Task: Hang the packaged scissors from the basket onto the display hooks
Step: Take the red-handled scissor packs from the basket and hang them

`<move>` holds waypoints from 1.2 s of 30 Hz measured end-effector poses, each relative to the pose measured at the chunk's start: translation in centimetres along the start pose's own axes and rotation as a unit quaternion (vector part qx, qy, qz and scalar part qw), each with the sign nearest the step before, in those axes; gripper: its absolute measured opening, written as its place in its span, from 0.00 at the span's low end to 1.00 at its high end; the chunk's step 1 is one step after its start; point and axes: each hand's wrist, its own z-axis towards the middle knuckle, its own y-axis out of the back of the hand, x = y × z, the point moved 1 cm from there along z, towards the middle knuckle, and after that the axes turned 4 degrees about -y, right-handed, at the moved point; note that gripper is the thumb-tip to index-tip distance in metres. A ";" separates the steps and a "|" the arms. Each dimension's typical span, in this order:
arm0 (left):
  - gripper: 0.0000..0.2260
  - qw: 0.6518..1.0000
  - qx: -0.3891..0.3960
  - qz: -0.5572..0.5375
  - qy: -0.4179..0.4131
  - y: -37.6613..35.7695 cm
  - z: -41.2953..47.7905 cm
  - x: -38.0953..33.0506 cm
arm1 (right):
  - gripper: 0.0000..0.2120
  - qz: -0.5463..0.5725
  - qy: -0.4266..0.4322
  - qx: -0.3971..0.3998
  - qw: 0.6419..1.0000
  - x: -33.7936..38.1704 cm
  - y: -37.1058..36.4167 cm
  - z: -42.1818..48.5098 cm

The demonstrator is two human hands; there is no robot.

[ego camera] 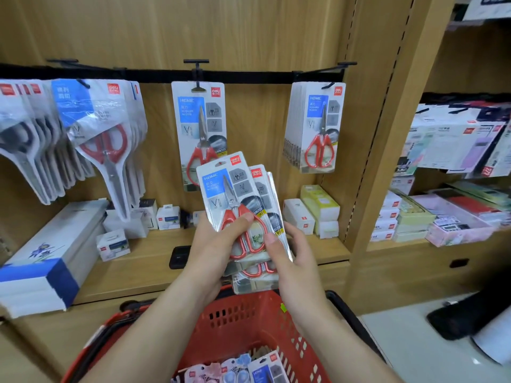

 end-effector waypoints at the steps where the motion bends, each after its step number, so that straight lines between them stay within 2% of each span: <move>1: 0.18 1.000 0.003 0.003 -0.006 0.0 -0.1 0.2 | 0.21 -0.012 0.005 -0.019 1.000 -0.2 0.0 -0.1; 5: 0.20 1.000 -0.002 0.015 -0.016 -0.3 -0.1 1.1 | 0.19 -0.071 0.036 -0.049 0.996 -1.1 0.3 -0.2; 8: 0.18 0.999 -0.023 0.026 -0.017 -0.4 0.1 1.1 | 0.05 -0.072 0.048 -0.038 0.996 -1.0 0.3 -0.1; 9: 0.17 0.999 -0.031 0.031 -0.020 -0.5 0.1 1.0 | 0.05 -0.068 0.048 -0.036 0.996 -0.8 0.2 0.0; 12: 0.15 0.997 -0.039 0.058 -0.026 -0.4 0.3 0.9 | 0.17 -0.063 0.047 -0.031 0.996 -1.1 0.0 0.4; 15: 0.22 0.994 -0.031 0.096 -0.034 -0.6 0.4 1.2 | 0.17 -0.052 0.030 -0.050 0.997 -1.7 -0.1 0.6; 20: 0.28 0.995 -0.047 0.086 -0.035 -0.6 0.0 1.8 | 0.12 -0.053 -0.020 -0.146 0.988 -2.1 0.3 1.0; 23: 0.36 0.993 -0.046 0.102 -0.031 -0.5 -0.3 2.3 | 0.12 -0.038 -0.029 -0.167 0.985 -1.7 0.7 1.4; 27: 0.35 0.993 -0.040 0.106 -0.032 -0.2 -0.2 2.7 | 0.17 0.014 -0.071 -0.177 0.981 -2.3 0.8 1.8; 31: 0.38 0.993 -0.051 0.099 -0.022 0.6 -0.1 1.9 | 0.16 0.078 -0.092 -0.140 0.983 -2.3 0.9 1.9; 36: 0.29 0.990 -0.084 0.115 -0.022 2.4 0.3 1.1 | 0.11 0.119 -0.100 -0.061 0.986 -1.9 2.6 2.2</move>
